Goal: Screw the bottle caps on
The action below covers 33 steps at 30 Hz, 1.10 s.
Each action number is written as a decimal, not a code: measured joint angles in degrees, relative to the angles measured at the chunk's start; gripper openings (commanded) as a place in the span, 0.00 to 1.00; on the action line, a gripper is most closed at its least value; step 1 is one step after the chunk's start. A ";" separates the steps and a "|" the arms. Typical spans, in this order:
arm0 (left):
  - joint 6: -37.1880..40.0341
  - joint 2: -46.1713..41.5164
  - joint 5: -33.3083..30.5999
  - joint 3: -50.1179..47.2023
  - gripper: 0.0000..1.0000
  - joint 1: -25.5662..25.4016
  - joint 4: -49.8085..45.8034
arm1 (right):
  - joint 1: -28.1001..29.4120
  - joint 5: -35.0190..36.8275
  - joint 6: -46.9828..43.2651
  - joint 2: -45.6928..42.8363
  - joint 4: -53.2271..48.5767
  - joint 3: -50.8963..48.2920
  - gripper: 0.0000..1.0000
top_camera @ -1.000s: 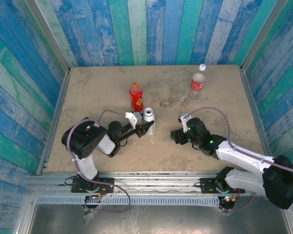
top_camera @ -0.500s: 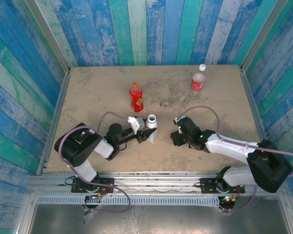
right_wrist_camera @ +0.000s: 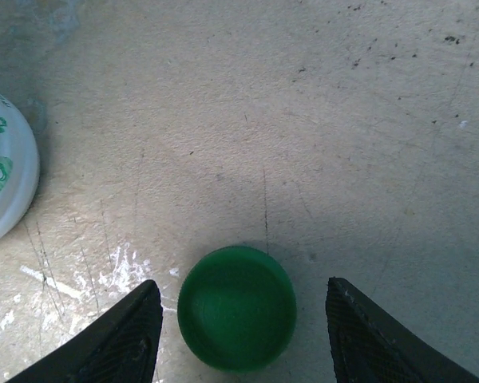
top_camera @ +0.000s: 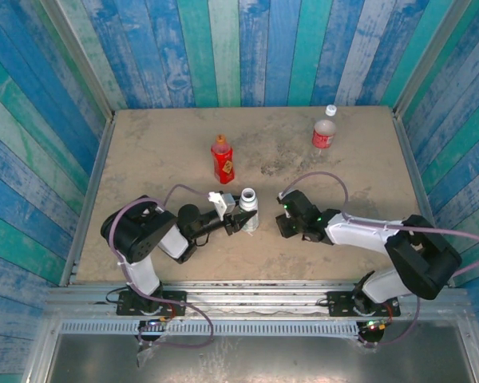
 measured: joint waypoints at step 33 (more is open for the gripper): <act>0.28 -0.02 0.09 0.00 0.57 0.00 -0.13 | 0.00 -1.46 -0.02 -2.34 -5.11 3.08 0.44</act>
